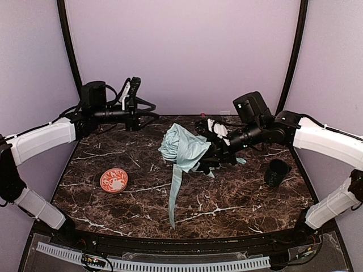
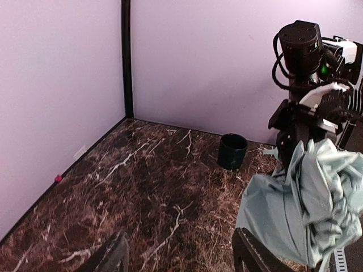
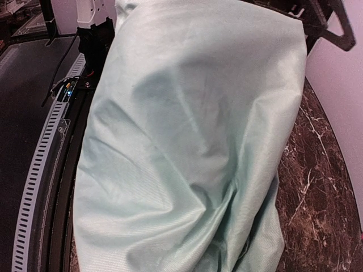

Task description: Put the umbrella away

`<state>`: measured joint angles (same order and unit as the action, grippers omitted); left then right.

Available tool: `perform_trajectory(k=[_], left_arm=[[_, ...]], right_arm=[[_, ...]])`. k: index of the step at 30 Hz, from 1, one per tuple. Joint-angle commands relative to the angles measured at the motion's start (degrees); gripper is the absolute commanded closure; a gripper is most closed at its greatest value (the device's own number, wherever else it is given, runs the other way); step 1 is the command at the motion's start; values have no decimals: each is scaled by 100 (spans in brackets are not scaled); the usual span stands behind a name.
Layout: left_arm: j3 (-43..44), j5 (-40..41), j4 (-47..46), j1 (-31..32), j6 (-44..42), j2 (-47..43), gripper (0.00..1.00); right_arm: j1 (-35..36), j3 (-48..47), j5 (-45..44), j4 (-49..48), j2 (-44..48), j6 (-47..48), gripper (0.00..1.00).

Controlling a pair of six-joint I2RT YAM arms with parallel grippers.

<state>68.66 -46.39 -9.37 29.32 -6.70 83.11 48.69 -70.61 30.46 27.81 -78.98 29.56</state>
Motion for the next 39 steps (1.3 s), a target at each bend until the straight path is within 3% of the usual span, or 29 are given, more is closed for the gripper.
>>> perform_trajectory(k=[1,5,9,12,17,20,22,27,30,36,38,39], left_arm=[[-1290,-175,-1494,-170,376,-871,36],[-2059,-918,-1804,-123,282,-1058,37],[-2843,-810,-2348,496,-343,-1327,34],[-2895,-809,-2249,868,-565,-1206,30],[-3129,-736,-3266,896,-516,-863,22],[-2917,-955,-3394,1001,-484,-515,14],[-2930,-1020,-3600,1096,-436,-315,14],[-3206,-1690,-5144,1373,374,150,18],[-3020,-1593,-5150,1465,492,471,30],[-2837,-1926,-5654,1489,978,830,74],[-2840,-1928,-5683,1489,1025,847,78],[-2837,-1920,-5692,1496,1038,857,74]], right_arm=[[-212,-289,317,-531,35,-392,100],[-375,-699,439,-375,217,-525,100],[-456,-1159,666,-27,336,-406,100],[-457,-1467,747,324,373,-171,100],[-457,-2104,1115,948,335,258,100],[-457,-2400,1220,1091,303,360,100],[-459,-2546,1290,1140,306,409,100],[-457,-2782,1260,1211,286,454,100],[-449,-2792,1274,1205,278,471,100],[-448,-2747,1147,1249,314,474,100],[-451,-2697,1125,1227,355,471,100],[-448,-2663,1112,1215,374,462,100]])
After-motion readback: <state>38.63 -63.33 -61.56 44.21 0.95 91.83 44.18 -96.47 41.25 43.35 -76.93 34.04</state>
